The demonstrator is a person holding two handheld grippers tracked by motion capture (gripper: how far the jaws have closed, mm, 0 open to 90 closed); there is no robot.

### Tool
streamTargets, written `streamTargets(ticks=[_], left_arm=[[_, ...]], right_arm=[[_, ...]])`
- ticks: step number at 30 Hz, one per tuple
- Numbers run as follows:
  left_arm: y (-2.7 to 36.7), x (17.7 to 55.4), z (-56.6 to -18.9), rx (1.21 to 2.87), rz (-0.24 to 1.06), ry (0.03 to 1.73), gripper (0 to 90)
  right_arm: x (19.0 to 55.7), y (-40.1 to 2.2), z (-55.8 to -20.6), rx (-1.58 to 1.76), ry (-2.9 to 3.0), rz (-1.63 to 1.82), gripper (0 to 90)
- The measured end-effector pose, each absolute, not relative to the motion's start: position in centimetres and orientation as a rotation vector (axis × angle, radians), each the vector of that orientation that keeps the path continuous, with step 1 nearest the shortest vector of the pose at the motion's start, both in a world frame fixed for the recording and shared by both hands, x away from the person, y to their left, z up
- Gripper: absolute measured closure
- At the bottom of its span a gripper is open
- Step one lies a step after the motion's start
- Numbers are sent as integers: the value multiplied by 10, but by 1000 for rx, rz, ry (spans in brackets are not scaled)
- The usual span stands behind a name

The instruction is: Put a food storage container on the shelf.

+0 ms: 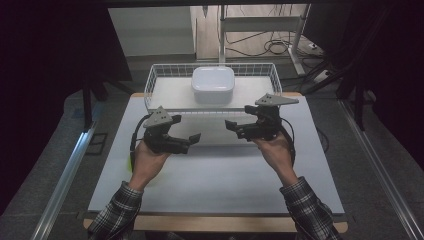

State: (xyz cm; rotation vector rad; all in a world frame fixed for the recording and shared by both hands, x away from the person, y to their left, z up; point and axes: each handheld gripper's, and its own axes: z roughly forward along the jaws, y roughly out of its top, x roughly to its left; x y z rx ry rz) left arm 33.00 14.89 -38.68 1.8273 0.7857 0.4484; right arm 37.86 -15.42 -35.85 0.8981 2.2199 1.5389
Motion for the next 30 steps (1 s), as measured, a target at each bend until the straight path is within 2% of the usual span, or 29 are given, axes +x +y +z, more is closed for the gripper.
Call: streamTargets(ticks=[6,15,30], left_arm=[[154,318,-403,1822,451,779,69],[161,312,-431,1829,387,803,72],[170,284,-459,1855,392,827,102]], right_arm=[[367,-161,-374,883,2239,1523,54],[359,-172,-394,872,2267,1464,32],[335,-191,-425,911,2309,1472,47]])
